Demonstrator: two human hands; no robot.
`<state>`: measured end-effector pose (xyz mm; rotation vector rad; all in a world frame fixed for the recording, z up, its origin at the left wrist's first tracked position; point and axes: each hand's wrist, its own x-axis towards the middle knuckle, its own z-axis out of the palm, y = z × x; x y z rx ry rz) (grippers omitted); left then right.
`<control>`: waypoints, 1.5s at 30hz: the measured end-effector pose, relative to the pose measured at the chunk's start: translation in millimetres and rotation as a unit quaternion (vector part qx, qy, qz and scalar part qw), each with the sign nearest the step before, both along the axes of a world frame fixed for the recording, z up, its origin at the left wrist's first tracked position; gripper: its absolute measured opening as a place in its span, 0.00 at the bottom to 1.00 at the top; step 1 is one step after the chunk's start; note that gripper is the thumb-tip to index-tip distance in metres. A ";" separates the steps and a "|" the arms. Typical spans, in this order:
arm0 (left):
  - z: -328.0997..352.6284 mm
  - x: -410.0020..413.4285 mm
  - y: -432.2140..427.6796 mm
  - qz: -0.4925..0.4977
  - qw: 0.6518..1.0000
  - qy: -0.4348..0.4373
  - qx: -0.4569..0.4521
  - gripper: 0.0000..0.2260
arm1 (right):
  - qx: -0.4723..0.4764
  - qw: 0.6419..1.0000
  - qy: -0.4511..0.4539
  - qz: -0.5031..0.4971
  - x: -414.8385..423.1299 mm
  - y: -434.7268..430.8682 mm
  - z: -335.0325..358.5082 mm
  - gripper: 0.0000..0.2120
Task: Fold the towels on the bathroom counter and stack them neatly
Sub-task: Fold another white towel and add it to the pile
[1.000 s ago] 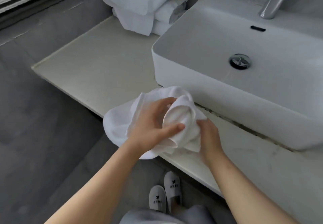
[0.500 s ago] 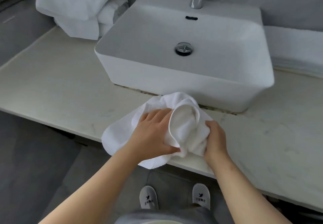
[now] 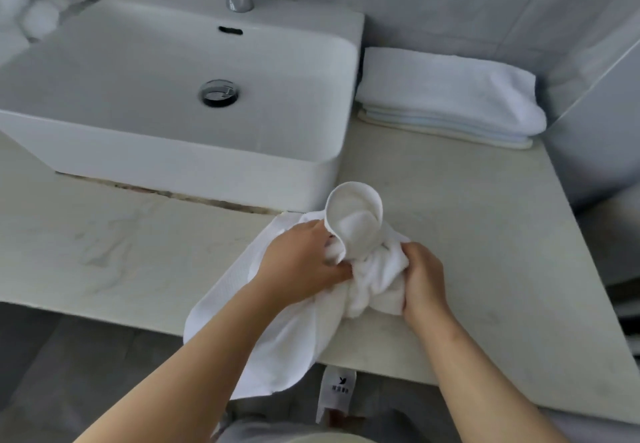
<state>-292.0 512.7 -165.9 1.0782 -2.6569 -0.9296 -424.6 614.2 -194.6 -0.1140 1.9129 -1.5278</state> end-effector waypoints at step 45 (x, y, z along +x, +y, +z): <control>-19.5 -141.1 15.3 0.074 0.992 0.056 -0.083 0.23 | 0.167 0.920 0.288 0.205 -113.5 18.7 -6.8 0.23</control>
